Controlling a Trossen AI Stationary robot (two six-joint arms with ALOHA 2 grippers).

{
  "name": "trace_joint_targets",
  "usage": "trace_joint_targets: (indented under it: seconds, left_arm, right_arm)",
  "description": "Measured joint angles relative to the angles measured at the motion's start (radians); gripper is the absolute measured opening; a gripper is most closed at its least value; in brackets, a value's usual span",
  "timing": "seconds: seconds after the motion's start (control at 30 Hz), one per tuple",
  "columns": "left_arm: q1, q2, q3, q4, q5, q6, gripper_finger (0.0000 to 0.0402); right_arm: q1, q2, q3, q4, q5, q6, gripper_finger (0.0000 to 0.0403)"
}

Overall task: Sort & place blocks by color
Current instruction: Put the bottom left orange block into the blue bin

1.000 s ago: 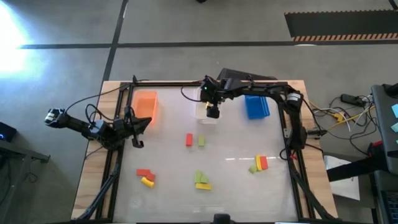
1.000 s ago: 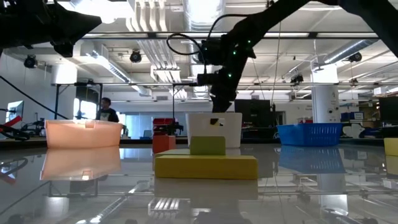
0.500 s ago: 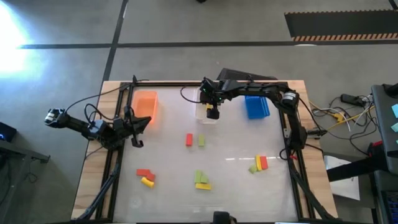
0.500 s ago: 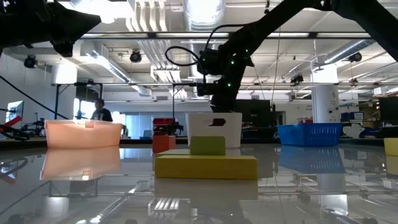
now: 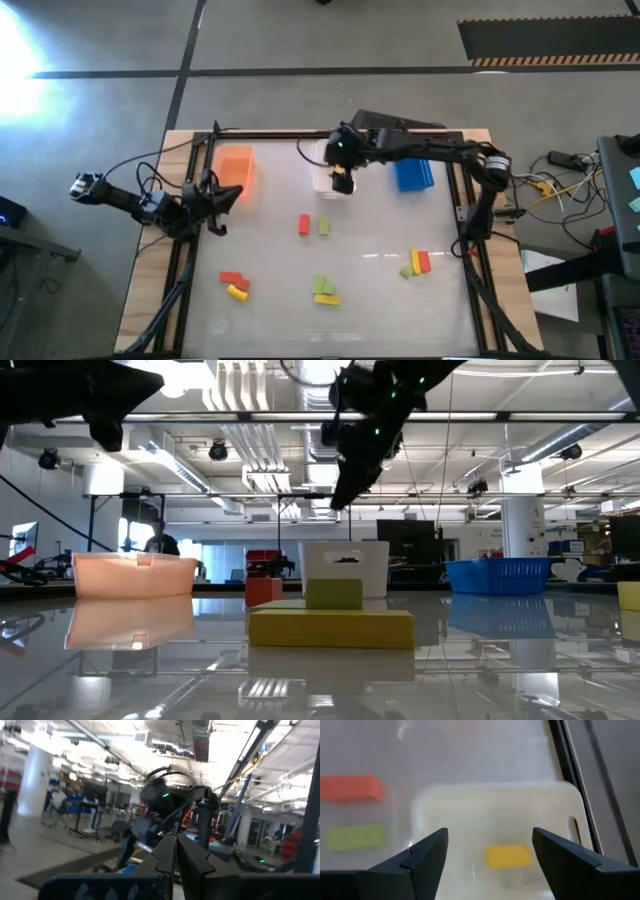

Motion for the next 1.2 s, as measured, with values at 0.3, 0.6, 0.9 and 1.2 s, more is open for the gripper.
trace_joint_targets:
  seconds: [0.3, 0.6, 0.9, 1.2]
  left_arm:
    - [-0.002, 0.223, 0.141, -0.068, 0.001, -0.263, 0.0001]
    - [-0.053, 0.479, 0.426, -0.409, 0.017, -0.517, 0.0001]
    - [-0.155, 0.759, 0.849, -1.372, 0.272, -1.155, 0.0]
    - [-0.204, 0.979, 1.008, -1.707, 0.753, -1.054, 0.0]
  right_arm:
    - [0.213, -0.257, -0.306, 0.363, 0.007, -0.002, 0.0234]
    - [0.289, -0.503, -0.575, 0.651, 0.052, -0.055, 0.0226]
    - [0.288, -0.622, -0.723, 0.884, 0.051, -0.141, 0.0226]
    - [0.288, -0.631, -0.724, 0.878, 0.052, -0.159, 0.0226]
